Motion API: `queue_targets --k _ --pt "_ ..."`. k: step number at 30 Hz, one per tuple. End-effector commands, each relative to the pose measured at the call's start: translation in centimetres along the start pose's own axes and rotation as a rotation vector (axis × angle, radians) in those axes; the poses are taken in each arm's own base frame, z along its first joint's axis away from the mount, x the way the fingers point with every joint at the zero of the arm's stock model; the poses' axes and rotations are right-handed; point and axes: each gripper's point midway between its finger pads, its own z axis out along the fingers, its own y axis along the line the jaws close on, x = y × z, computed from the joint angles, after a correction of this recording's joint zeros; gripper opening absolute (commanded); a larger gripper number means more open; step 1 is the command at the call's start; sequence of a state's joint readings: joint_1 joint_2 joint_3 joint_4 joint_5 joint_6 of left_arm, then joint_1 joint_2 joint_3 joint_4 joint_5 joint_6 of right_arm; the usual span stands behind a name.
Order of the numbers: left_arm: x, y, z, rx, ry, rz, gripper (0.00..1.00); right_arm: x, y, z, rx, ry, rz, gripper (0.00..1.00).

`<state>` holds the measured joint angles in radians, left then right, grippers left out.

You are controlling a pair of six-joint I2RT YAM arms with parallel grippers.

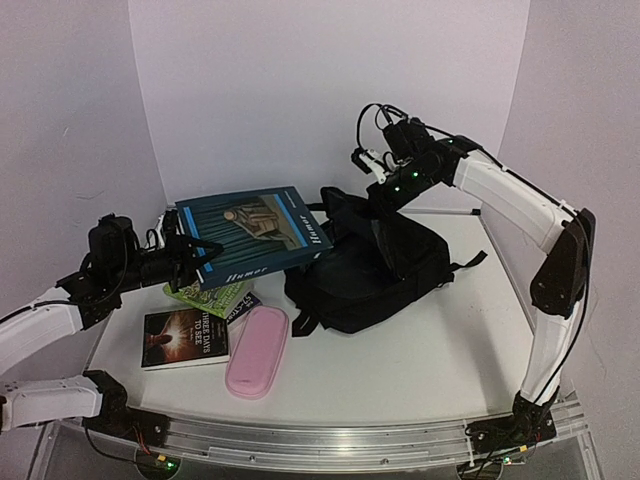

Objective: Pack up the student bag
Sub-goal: Place the book in the student bag.

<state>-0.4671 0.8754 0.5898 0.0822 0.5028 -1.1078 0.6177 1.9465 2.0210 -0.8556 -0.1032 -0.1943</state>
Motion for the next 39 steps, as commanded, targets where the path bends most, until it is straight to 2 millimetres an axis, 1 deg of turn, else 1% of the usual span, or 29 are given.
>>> queue_targets --k 1,6,8,12,16,17,22,26,30,33,35,37,38,39 --pt "0.1 -1.6 1.5 0.112 0.033 0.005 0.06 -4.1 -0.8 -2.8 0.024 -0.14 0.023 0.0" --pt "0.2 0.3 3.5 0.092 0.06 -0.045 0.06 -4.7 -1.2 -3.2 0.034 -0.158 0.042 0.0" --pt "0.2 0.9 4.4 0.09 0.069 -0.057 0.06 -4.9 -1.0 -3.2 0.019 -0.162 0.054 0.0" --pt "0.2 1.4 6.2 0.101 0.095 -0.077 0.06 -5.1 -0.3 -3.3 -0.022 -0.171 0.074 0.0" --pt "0.5 1.7 8.3 0.1 0.116 -0.089 0.05 -5.3 0.7 -3.5 -0.084 -0.178 0.09 0.0" --pt "0.6 2.1 8.9 0.093 0.127 -0.096 0.05 -5.3 0.9 -3.5 -0.097 -0.179 0.099 0.0" --pt "0.6 1.7 11.2 0.13 0.147 -0.115 0.05 -5.5 2.0 -3.4 -0.15 -0.181 0.112 0.0" --pt "0.5 1.5 12.8 0.157 0.145 -0.137 0.04 -5.3 3.3 -3.2 -0.185 -0.172 0.103 0.0" --pt "0.1 2.2 14.6 0.161 0.115 -0.173 0.04 -5.4 5.0 -3.2 -0.221 -0.17 0.086 0.0" --pt "0.1 1.8 16.5 0.184 0.115 -0.186 0.04 -5.6 5.9 -3.5 -0.234 -0.176 0.074 0.0" --pt "0.1 1.7 18.3 0.196 0.116 -0.193 0.04 -5.8 6.2 -3.7 -0.239 -0.182 0.072 0.0" --pt "0.1 1.4 19.8 0.21 0.112 -0.21 0.04 -5.9 6.4 -3.8 -0.243 -0.183 0.074 0.0" --pt "0.2 1.6 20.5 0.21 0.109 -0.218 0.05 -5.9 6.4 -3.8 -0.244 -0.184 0.074 0.0" --pt "0.0 1.3 21.4 0.221 0.104 -0.225 0.05 -5.8 6.3 -3.8 -0.24 -0.182 0.074 0.0"
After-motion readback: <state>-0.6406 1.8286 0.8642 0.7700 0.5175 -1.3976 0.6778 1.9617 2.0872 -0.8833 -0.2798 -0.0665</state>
